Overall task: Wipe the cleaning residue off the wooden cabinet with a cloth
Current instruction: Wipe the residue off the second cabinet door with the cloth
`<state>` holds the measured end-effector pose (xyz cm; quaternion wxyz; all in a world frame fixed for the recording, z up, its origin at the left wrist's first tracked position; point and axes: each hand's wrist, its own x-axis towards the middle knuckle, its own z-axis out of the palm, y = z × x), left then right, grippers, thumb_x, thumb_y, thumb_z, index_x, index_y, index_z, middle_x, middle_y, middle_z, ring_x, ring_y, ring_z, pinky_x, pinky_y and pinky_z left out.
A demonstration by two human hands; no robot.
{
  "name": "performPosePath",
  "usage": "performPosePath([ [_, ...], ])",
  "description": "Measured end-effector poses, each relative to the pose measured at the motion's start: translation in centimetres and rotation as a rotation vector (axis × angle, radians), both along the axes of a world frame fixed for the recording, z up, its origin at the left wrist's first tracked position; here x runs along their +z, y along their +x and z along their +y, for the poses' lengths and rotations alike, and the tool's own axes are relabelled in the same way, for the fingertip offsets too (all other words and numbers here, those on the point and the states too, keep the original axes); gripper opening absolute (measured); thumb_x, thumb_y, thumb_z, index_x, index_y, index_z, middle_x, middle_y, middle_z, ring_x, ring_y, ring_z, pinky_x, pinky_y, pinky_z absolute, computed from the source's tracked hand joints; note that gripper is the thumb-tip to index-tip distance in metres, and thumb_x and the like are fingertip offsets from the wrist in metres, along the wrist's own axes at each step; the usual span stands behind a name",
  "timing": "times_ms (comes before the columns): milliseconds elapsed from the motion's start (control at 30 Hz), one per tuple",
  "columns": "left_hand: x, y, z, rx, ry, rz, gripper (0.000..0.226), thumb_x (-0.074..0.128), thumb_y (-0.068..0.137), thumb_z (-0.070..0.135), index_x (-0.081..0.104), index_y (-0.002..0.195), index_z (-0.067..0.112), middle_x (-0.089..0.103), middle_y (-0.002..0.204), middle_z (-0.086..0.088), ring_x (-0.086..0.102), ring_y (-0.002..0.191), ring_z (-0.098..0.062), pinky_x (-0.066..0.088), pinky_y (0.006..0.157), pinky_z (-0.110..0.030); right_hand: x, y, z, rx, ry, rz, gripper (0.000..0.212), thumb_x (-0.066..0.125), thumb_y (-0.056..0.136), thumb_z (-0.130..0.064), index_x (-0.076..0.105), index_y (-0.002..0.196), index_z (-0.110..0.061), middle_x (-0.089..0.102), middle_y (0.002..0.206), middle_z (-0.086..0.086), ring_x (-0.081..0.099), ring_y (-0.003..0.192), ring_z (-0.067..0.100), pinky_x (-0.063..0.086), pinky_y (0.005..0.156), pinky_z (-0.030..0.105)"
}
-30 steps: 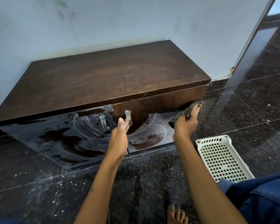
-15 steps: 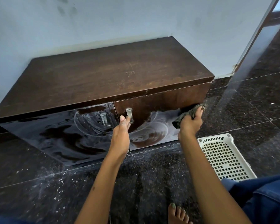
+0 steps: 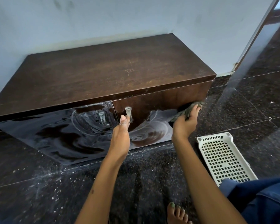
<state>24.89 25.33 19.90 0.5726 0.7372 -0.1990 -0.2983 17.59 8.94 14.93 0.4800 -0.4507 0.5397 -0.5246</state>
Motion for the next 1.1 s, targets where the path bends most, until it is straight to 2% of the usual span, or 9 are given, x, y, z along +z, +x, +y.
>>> performPosePath([
  [67,-0.3,0.0,0.0,0.008,0.01,-0.001,0.064,0.012,0.094,0.054,0.033,0.144,0.019,0.033,0.15,0.002,0.029,0.138,-0.011,0.016,0.108,-0.025,0.1,1.1,2.1,0.021,-0.128,0.021,0.062,0.038,0.087,0.013,0.032,0.145,-0.005,0.026,0.155,0.008,0.025,0.134,0.006,0.018,0.11,0.01],
  [200,-0.4,-0.2,-0.1,0.025,0.023,0.021,0.063,0.014,0.095,0.054,0.035,0.143,0.019,0.034,0.15,0.002,0.03,0.138,-0.012,0.016,0.115,-0.032,-1.3,0.9,3.6,0.12,-0.133,0.052,0.062,0.037,0.087,0.016,0.027,0.146,-0.001,0.019,0.156,0.012,0.02,0.144,0.019,0.017,0.115,0.019],
  [400,-0.4,0.2,0.1,-0.008,0.07,0.02,0.074,0.015,0.086,0.065,0.03,0.145,0.024,0.026,0.154,0.005,0.024,0.141,-0.012,0.012,0.118,-0.038,-0.7,1.5,4.3,0.168,-0.189,0.1,0.067,0.037,0.088,0.014,0.023,0.149,-0.01,0.012,0.157,-0.001,0.022,0.14,0.012,0.016,0.105,0.0],
  [533,-0.3,-0.2,0.0,0.002,0.087,0.021,0.082,0.014,0.079,0.07,0.03,0.146,0.025,0.024,0.154,0.005,0.024,0.141,-0.012,0.012,0.118,-0.039,-0.9,2.4,7.0,0.265,-0.305,0.112,0.073,0.039,0.086,0.016,0.023,0.148,-0.019,0.008,0.151,-0.015,0.017,0.144,0.015,0.026,0.115,0.029],
  [667,-0.2,-0.2,0.3,-0.013,0.061,0.023,0.065,0.013,0.091,0.06,0.033,0.143,0.027,0.026,0.153,0.005,0.024,0.141,-0.011,0.012,0.117,-0.036,-2.9,0.6,5.8,0.28,-0.162,0.172,0.069,0.04,0.088,0.015,0.022,0.148,-0.014,0.012,0.156,-0.003,0.02,0.14,0.013,0.016,0.104,0.0],
  [800,-0.1,0.1,0.4,-0.031,0.058,0.016,0.063,0.012,0.092,0.059,0.033,0.143,0.029,0.026,0.153,0.005,0.024,0.141,-0.012,0.012,0.118,-0.04,-2.0,0.9,5.2,0.236,-0.076,0.14,0.068,0.04,0.09,0.012,0.021,0.15,-0.012,0.015,0.158,0.003,0.031,0.131,0.009,0.027,0.094,-0.003],
  [867,-0.1,0.1,0.2,-0.03,0.055,0.01,0.063,0.012,0.092,0.059,0.033,0.143,0.029,0.026,0.153,0.005,0.024,0.141,-0.011,0.011,0.118,-0.039,-1.0,2.4,6.8,0.269,-0.127,0.114,0.071,0.04,0.09,0.011,0.021,0.149,-0.021,0.011,0.156,-0.011,0.037,0.125,0.005,0.039,0.09,0.002],
  [967,-0.4,0.0,0.2,-0.021,0.051,0.01,0.061,0.011,0.093,0.057,0.033,0.143,0.029,0.026,0.153,0.005,0.024,0.141,-0.011,0.011,0.118,-0.039,-1.6,3.2,9.3,0.329,-0.214,0.12,0.072,0.04,0.088,0.014,0.021,0.149,-0.021,0.005,0.152,-0.017,0.018,0.135,0.001,0.023,0.103,0.0],
  [1100,-0.5,0.1,0.4,-0.04,0.064,0.021,0.063,0.011,0.092,0.06,0.032,0.143,0.031,0.026,0.153,0.006,0.023,0.141,-0.011,0.01,0.119,-0.042,-2.4,1.5,7.5,0.315,0.065,0.079,0.069,0.039,0.091,0.011,0.022,0.15,-0.019,0.015,0.158,-0.005,0.033,0.137,0.017,0.039,0.104,0.023],
])
